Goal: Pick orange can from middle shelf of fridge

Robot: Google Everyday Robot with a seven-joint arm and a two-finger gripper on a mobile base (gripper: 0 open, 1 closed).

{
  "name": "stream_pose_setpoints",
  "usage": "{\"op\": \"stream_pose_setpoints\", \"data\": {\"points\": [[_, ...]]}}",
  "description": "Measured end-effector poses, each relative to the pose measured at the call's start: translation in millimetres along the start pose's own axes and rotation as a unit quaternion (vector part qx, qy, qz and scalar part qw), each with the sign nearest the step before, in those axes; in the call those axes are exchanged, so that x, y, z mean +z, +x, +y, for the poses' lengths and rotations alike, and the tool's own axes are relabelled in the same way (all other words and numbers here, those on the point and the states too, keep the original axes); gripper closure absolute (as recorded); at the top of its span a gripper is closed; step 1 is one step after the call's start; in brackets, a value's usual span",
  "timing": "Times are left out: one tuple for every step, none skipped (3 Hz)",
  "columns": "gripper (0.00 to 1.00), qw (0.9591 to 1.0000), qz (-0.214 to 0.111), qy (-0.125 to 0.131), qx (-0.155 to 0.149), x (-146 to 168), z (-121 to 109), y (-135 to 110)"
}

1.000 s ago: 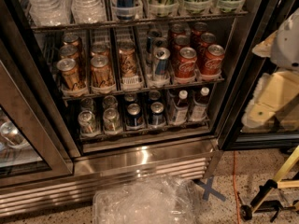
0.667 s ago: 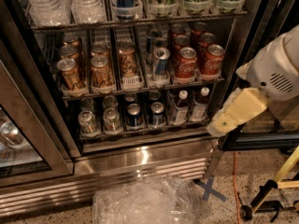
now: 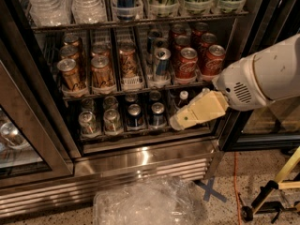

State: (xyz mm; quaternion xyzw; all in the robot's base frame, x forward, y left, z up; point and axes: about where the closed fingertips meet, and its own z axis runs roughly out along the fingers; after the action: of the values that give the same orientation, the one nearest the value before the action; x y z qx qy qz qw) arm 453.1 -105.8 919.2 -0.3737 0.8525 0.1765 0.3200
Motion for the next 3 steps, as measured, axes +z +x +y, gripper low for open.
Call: {"op": "stream_pose_setpoints", "data": {"points": [[0.0,1.0,0.0,0.001,-0.001,0,0,0],[0.0,0.999,-0.041,-0.014,0.001,15,15,-17],[0.0,0.992,-0.111,-0.047,0.037,53,45,-46]]}}
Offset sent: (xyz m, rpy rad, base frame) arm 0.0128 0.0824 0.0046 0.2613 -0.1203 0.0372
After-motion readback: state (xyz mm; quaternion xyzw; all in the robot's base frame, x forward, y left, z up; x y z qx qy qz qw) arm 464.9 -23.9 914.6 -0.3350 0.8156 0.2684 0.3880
